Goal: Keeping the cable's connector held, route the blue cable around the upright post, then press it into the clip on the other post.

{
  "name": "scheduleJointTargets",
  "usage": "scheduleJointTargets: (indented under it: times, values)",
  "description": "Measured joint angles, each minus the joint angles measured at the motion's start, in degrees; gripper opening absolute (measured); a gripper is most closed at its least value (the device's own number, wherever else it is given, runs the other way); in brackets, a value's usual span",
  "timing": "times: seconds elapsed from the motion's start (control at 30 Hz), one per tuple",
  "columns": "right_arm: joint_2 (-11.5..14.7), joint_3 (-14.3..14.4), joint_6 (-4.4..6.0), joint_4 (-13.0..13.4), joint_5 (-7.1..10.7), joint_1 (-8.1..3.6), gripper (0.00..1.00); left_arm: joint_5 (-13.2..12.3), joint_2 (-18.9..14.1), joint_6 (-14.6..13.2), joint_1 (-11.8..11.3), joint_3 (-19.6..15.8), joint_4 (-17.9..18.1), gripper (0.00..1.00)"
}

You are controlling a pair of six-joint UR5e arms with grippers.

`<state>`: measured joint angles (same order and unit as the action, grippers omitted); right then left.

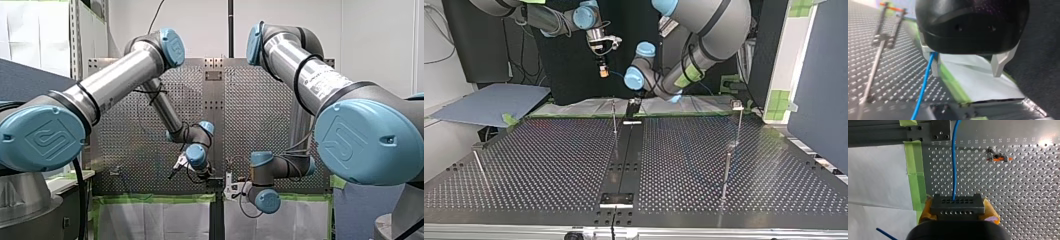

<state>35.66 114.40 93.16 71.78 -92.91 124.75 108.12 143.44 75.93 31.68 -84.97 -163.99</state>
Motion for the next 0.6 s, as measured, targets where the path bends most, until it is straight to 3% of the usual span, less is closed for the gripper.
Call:
scheduleJointTargets:
  times: [0.4, 0.6]
  values:
    - [0.0, -0.1, 0.01, 0.0, 0.07, -0.09, 0.0, -5.1, 0.6, -0.4, 1.1, 0.0, 2.6, 1.0]
    - [0.0, -0.3, -0.01, -0.3, 0.08, -0.14, 0.0, -5.4, 0.7, 0.1, 1.1, 0.0, 2.7, 1.0]
